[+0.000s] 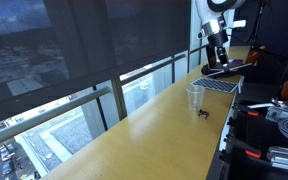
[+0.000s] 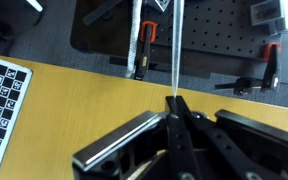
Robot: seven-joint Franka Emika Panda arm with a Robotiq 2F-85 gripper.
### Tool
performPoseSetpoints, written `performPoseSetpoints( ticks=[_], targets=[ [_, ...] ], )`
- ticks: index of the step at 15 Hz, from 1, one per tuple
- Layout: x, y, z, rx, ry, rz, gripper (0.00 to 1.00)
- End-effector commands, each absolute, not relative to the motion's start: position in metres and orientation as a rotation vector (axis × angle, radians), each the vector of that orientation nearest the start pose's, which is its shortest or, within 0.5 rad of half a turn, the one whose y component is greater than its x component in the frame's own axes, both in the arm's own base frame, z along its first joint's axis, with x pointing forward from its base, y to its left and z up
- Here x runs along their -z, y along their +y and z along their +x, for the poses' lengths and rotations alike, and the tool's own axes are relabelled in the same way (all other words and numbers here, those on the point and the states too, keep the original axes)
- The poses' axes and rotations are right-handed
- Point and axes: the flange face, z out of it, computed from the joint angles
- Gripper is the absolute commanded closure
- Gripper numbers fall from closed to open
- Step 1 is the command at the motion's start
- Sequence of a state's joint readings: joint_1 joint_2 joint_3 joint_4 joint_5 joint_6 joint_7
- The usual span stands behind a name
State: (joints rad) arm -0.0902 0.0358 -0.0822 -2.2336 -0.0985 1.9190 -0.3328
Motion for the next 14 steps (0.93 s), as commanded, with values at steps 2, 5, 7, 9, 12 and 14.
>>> performPoseSetpoints(
  ticks=[2, 5, 7, 9, 12, 14],
  targets=[
    [-0.311, -0.110, 0.487, -0.616, -0.270, -2.937, 1.00],
    [-0.297, -0.119, 0.499, -0.615, -0.237, -2.898, 1.00],
    [-0.289, -0.123, 0.510, -0.611, -0.221, -2.879, 1.00],
    [-0.283, -0.124, 0.521, -0.607, -0.204, -2.858, 1.00],
    [-0.272, -0.119, 0.533, -0.636, -0.187, -2.816, 1.00],
    [-0.267, -0.115, 0.539, -0.660, -0.180, -2.792, 1.00]
  ],
)
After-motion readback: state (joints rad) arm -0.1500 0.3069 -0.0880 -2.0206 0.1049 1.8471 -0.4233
